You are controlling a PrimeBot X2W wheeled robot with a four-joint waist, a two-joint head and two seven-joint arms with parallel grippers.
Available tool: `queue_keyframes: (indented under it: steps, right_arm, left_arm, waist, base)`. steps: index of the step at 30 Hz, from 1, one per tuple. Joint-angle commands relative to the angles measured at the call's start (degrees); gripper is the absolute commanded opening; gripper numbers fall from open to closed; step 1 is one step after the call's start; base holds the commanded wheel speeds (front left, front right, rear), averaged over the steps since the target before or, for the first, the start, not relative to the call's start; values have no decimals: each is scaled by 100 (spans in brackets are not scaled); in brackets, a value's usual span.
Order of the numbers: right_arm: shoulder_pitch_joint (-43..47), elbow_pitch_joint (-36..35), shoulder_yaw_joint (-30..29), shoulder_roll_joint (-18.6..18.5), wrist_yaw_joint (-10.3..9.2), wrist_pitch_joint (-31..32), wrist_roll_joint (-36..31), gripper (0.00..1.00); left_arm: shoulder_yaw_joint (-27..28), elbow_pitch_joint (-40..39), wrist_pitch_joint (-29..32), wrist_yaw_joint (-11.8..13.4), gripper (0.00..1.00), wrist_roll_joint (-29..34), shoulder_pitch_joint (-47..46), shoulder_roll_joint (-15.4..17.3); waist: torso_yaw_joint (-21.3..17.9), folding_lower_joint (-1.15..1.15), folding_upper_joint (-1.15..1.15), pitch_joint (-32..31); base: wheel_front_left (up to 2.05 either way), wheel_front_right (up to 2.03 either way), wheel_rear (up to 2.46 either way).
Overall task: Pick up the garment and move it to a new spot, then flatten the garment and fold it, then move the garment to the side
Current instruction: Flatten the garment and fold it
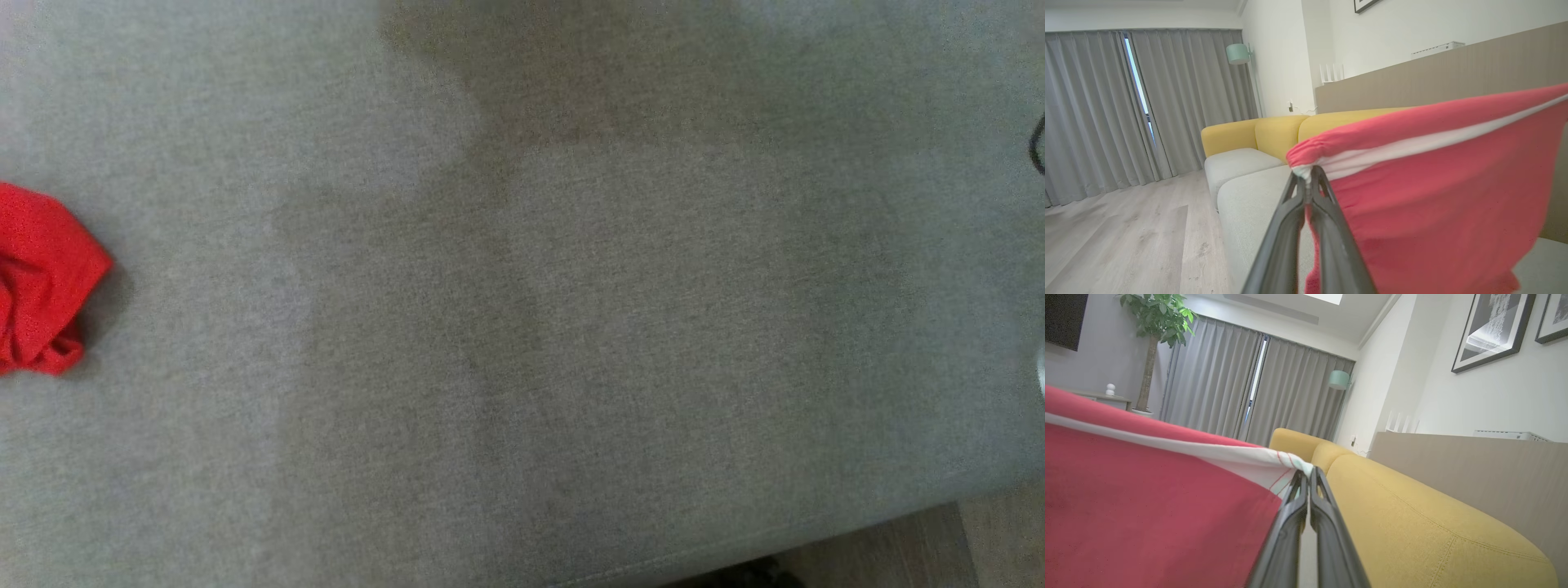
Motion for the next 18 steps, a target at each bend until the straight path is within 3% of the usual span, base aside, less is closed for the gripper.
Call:
queue_keyframes:
  steps: [1,4,9,14,18]
  right_arm:
    - [-98,79,-149,83,-5,-183,-118,0]
    - [-75,914,-255,237,-5,-459,-342,0]
    - [455,1866,246,241,-5,-541,-167,0]
    - [1063,2537,1216,62,-5,-404,384,0]
    - [1600,2568,2191,-124,-5,-51,1216,0]
  left_arm:
    - [199,77,-171,3,0,46,-278,172]
    - [-25,713,-673,-37,0,-52,-302,-127]
    - [-707,1041,-1058,-50,0,-403,390,-326]
    - [-1576,969,-1237,-51,0,-854,1273,-194]
    - [-2260,746,-1272,-52,0,-1183,1939,42]
  waist:
    - [-15,-3,0,125]
    - [66,-3,0,157]
    - [187,-3,0,54]
    - [273,-3,0,-195]
    - [325,-3,0,-473]
  base:
    - [0,0,0]
    - [0,0,0]
    - [0,0,0]
    - [0,0,0]
    - [0,0,0]
